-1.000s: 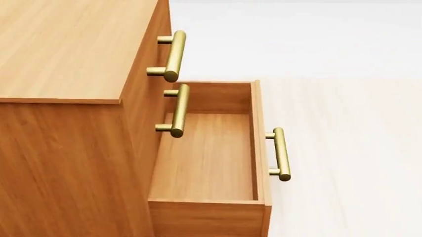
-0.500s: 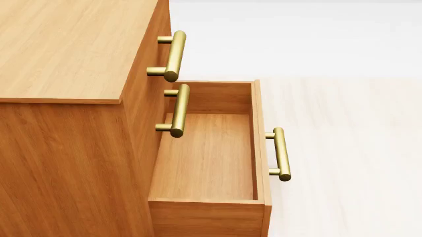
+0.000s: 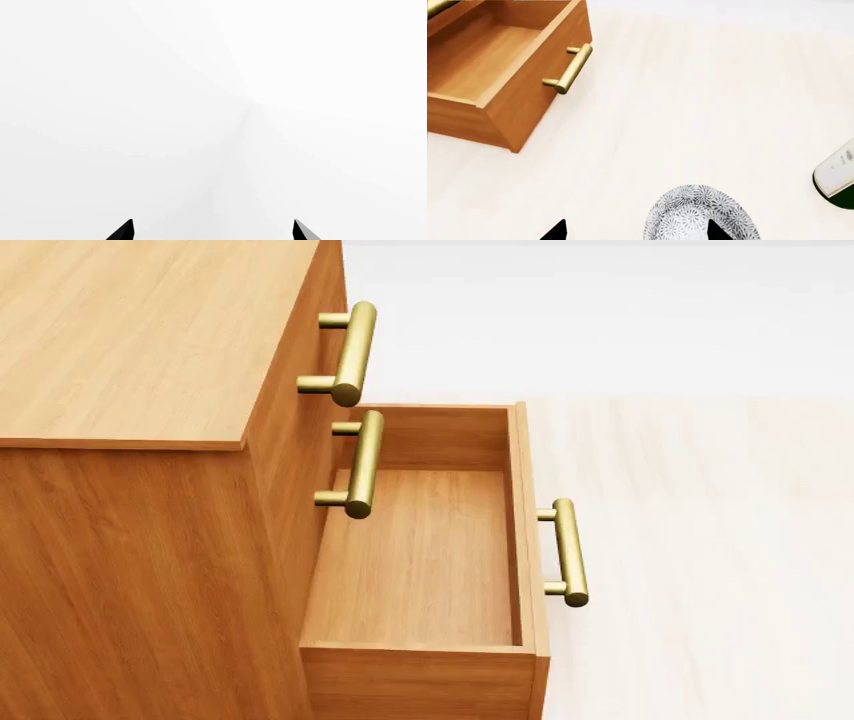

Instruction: Put the bowl on top of the cabinet.

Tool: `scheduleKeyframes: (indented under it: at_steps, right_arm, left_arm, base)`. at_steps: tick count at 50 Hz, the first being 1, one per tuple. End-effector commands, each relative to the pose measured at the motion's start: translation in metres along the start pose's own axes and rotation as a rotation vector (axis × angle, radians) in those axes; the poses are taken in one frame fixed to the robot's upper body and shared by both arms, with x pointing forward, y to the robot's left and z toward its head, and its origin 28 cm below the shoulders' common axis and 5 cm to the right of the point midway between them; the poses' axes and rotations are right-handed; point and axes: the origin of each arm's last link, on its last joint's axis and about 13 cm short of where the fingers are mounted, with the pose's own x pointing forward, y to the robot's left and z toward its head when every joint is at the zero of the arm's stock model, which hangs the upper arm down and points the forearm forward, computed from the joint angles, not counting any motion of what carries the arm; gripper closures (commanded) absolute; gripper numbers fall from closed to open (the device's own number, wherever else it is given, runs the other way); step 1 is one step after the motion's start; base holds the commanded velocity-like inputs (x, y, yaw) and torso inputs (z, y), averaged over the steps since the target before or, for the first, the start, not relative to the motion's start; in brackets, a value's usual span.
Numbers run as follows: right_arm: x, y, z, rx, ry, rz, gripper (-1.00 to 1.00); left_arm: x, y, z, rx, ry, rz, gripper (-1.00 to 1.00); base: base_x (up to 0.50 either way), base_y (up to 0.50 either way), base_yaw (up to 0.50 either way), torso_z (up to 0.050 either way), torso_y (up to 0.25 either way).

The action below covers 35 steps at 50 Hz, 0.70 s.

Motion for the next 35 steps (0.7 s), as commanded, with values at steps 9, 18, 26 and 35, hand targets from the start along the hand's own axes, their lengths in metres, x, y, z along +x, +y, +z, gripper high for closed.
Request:
scheduleKeyframes:
  at_steps: [9, 18, 26, 35]
  right_arm:
    - [0.006, -0.005, -0.011, 0.016, 0.108, 0.003, -1.00]
    - [0.022, -0.007, -0.015, -0.048, 0.132, -0.015, -1.00]
    - [0.041, -0.012, -0.011, -0.045, 0.121, -0.031, -1.00]
    - [0.059, -0.009, -0.010, -0.044, 0.156, -0.010, -1.00]
  left_arm:
    - [0.000, 0.000, -0.001, -0.001, 0.002, -0.004, -1.00]
    - [0.000, 0.000, -0.001, -0.001, 0.004, -0.006, -1.00]
    - [-0.001, 0.000, -0.001, 0.001, 0.007, -0.009, -1.00]
    - [-0.001, 0.000, -0.001, 0.002, 0.008, -0.012, -1.00]
  base:
    - [0.00, 0.00, 0.00, 0.000, 0.000]
    - [0.00, 0.00, 0.00, 0.000, 0.000]
    - [0.00, 0.00, 0.00, 0.000, 0.000]
    - [0.00, 0.00, 0.00, 0.000, 0.000]
